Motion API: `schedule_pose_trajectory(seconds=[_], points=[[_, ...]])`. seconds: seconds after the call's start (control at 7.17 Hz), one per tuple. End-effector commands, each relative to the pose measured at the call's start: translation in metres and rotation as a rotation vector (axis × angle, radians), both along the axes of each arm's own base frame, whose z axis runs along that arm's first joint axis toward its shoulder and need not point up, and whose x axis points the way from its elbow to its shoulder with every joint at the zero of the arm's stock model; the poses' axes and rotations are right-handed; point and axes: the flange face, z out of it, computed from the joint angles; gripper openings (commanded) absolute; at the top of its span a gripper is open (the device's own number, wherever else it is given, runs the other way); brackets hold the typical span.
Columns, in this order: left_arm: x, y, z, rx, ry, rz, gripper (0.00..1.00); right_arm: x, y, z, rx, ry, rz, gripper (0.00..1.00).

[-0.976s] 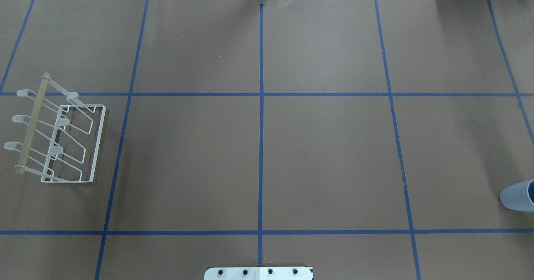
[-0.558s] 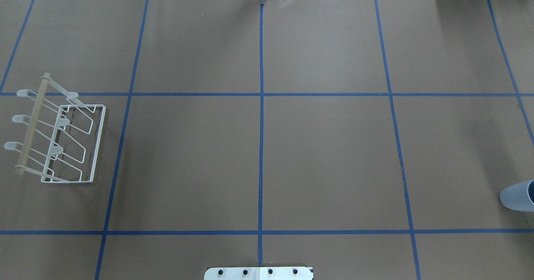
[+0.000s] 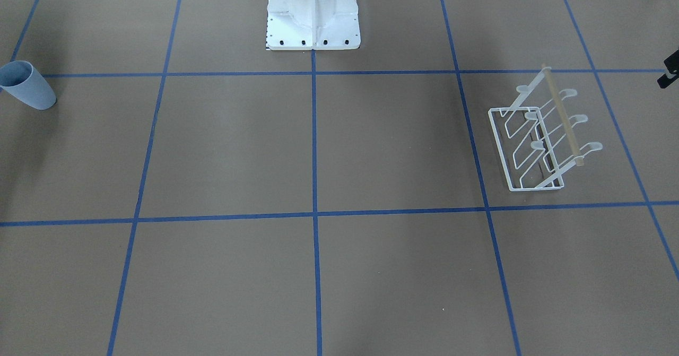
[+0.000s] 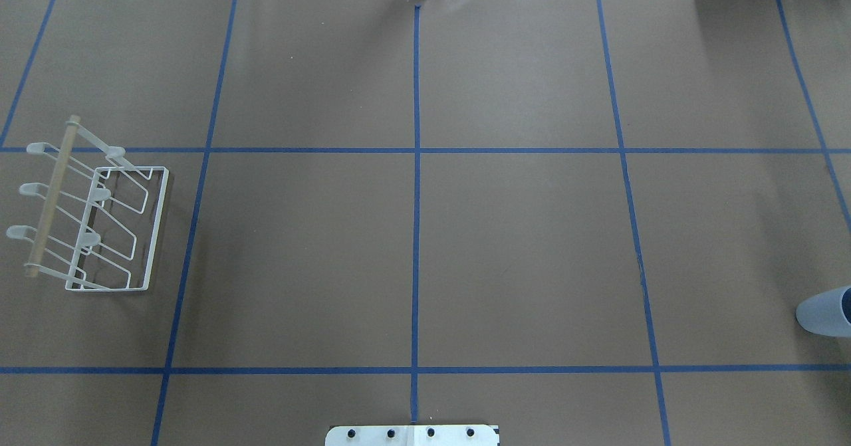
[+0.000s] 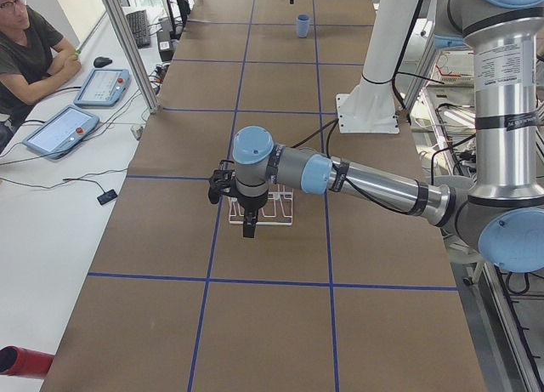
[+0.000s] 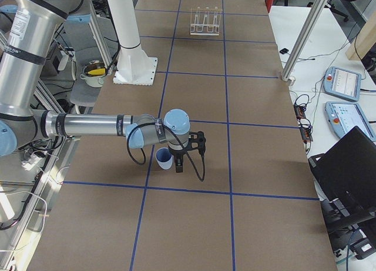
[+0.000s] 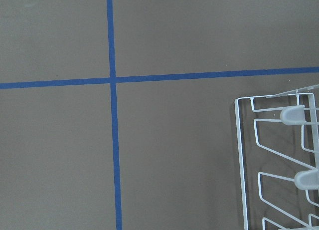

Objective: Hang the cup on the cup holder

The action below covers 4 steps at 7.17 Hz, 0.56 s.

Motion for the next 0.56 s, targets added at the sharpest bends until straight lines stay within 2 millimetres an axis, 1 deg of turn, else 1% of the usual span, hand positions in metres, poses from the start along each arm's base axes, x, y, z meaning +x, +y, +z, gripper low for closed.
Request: schedule_pose_trajectory(seconds=[0.0,0.14,0.42], points=[[0.0,0.0,0.001,-0.001,0.0,0.0,0.98,-0.019,0.013,0.002,-0.064,0.007,-0.018,1.0],[0.0,-0.001,0.001,-0.003,0.0,0.0,0.98,-0.017,0.023,0.011,-0.083,0.02,-0.022,1.0],[0.0,-0.001,0.001,-0.003,0.0,0.0,0.98,-0.022,0.027,0.015,-0.088,0.022,-0.039,1.0]])
